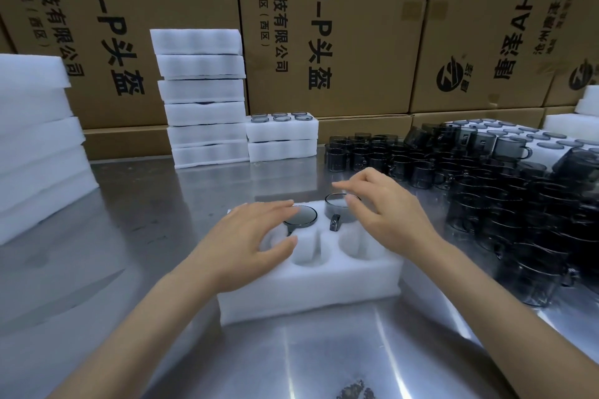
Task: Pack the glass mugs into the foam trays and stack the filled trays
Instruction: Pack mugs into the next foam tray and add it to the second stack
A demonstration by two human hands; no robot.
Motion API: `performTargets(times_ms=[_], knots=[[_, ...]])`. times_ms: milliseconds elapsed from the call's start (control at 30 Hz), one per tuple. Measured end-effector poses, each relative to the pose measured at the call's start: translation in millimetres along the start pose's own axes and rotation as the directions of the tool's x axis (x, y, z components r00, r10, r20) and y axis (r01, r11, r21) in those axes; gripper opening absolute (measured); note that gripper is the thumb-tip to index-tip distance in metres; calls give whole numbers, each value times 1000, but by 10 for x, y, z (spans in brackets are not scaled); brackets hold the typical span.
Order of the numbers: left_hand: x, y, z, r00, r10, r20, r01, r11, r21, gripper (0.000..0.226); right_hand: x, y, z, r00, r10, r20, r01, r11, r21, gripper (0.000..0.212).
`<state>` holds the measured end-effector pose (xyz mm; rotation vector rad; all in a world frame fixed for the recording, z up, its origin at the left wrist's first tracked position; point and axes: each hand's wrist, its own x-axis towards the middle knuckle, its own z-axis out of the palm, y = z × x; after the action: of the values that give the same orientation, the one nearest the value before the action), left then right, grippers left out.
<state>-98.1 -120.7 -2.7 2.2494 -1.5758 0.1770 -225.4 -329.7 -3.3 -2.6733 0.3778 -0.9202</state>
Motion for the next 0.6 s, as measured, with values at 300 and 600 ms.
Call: performTargets(times_ms=[300, 600], knots=[[325, 267, 193, 981, 74, 177, -64, 996, -60, 59, -75, 54, 18, 931, 45, 363, -81, 993, 85, 50], [307, 292, 259, 988, 53, 148, -48, 998, -35, 55, -71, 13, 46, 899, 69, 432, -124, 987, 99, 44]])
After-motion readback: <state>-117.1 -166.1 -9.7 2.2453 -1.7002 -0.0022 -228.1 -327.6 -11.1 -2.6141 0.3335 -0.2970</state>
